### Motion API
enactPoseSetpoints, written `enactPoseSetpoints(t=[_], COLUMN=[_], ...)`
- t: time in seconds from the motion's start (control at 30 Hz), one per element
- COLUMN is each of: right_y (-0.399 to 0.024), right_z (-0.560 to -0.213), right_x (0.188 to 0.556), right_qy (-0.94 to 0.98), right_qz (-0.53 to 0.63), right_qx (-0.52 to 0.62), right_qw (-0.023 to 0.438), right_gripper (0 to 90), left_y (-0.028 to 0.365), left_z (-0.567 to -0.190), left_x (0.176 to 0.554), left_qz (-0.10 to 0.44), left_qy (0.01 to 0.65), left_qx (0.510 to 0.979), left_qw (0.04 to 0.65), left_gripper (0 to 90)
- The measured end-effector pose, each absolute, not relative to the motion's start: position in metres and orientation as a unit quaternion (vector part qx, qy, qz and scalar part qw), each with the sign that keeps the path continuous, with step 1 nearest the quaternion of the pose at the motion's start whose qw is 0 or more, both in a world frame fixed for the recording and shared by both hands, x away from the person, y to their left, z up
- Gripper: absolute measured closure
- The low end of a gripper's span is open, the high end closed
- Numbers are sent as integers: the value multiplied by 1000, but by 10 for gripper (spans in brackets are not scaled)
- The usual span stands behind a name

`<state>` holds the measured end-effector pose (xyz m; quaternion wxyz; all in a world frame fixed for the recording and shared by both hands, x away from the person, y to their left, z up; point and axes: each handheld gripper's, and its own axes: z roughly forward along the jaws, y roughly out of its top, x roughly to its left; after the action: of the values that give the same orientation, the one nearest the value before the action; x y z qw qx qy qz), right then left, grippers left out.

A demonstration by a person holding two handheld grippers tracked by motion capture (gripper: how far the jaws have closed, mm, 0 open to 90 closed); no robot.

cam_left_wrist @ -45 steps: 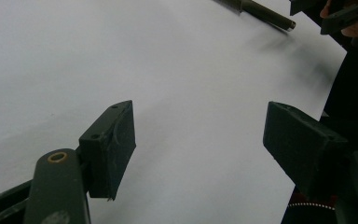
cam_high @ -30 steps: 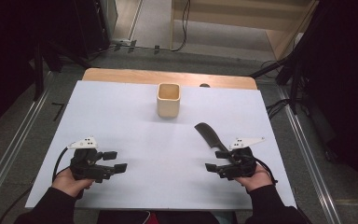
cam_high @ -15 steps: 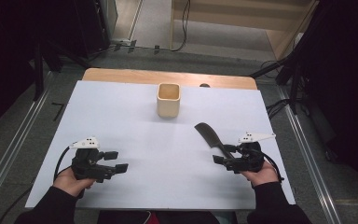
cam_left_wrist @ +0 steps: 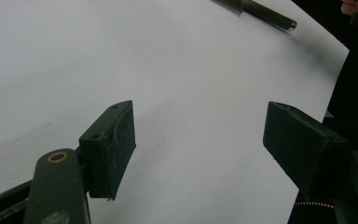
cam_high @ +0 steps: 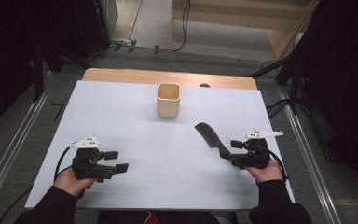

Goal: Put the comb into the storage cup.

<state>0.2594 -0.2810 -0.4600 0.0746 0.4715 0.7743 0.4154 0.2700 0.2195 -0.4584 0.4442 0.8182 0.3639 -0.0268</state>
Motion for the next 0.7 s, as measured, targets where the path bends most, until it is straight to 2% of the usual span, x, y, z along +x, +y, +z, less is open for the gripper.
enactPoseSetpoints(t=[0.7], right_y=[-302], right_z=[-463], right_x=[271], right_qy=[756], right_qz=[407], right_qx=[503], right_qw=[97], right_gripper=[264], left_y=[220], left_z=[-459], left_x=[271], left_qz=[-28], left_qy=[366], left_qx=[819], left_qw=[440], left_gripper=[258])
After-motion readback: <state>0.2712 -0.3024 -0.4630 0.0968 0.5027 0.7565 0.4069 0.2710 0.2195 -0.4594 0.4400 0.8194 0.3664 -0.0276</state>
